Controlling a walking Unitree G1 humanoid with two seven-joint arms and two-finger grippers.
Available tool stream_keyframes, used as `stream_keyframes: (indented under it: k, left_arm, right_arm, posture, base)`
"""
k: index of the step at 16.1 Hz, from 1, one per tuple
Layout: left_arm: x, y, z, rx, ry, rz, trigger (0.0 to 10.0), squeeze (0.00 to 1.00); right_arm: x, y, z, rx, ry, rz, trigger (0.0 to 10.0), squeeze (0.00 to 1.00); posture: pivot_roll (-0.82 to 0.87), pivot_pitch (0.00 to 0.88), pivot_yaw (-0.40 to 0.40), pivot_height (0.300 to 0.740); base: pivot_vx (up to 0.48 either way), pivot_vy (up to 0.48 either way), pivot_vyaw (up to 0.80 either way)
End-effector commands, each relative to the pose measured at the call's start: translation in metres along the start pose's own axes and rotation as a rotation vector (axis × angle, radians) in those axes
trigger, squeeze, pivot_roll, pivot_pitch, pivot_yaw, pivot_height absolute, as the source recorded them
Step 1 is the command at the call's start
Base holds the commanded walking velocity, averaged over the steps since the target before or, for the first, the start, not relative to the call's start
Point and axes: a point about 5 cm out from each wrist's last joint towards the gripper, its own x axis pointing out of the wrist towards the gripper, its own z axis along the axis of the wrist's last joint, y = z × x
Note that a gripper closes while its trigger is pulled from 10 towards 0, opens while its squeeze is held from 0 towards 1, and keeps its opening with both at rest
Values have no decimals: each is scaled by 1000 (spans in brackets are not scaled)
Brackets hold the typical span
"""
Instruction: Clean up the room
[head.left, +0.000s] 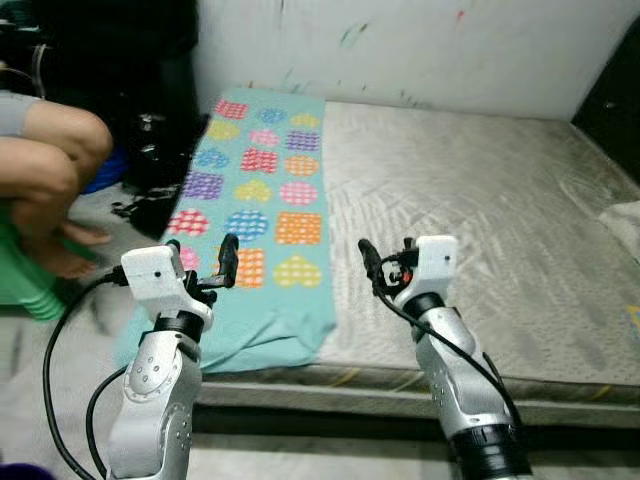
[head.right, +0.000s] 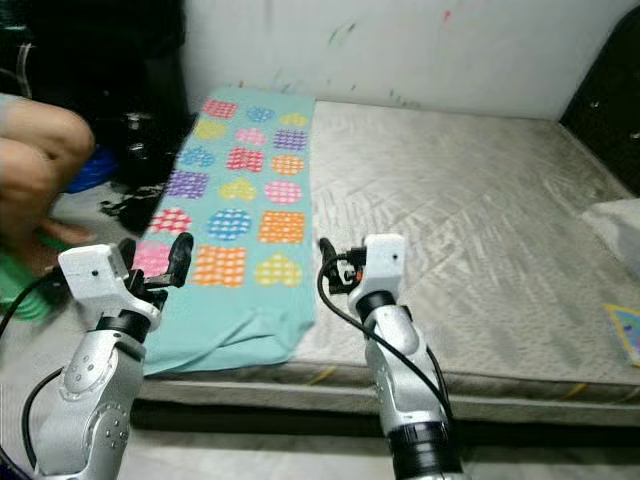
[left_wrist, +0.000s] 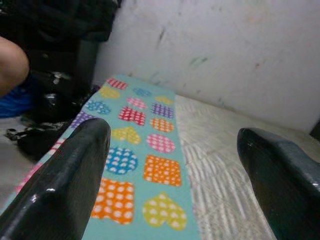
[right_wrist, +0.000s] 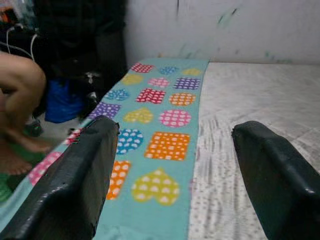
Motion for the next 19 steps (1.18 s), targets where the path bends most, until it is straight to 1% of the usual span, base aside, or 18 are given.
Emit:
stream_keyframes:
  k: [1,5,7,11,19]
  left_arm:
    - [2,-8,-1,-11,5,-22,10000,0]
    - [2,-8,-1,-11,2,-24,10000,0]
    - [2,-9,0,-13,-5,-29,10000,0]
    - [1,-14,1,-23,-8,-74,10000,0]
    - [1,-15,1,-30,-11,-99,10000,0]
  right_arm:
    - [-3,-13,0,-14,3,-36,10000,0]
    - [-3,-12,0,-13,4,-35,10000,0]
    - [-3,-12,0,-12,4,-35,10000,0]
    - [-2,-12,0,-5,5,-37,10000,0]
    - [-2,-12,0,0,8,-39,10000,0]
  posture:
    - [24,26,-60,740]
    - [23,26,-58,740]
    - [23,26,-58,740]
    - [22,27,-57,740]
    - [22,26,-55,740]
  base:
    - [0,480,0]
    - [0,480,0]
    - [0,0,0]
    - [0,0,0]
    - [330,0,0]
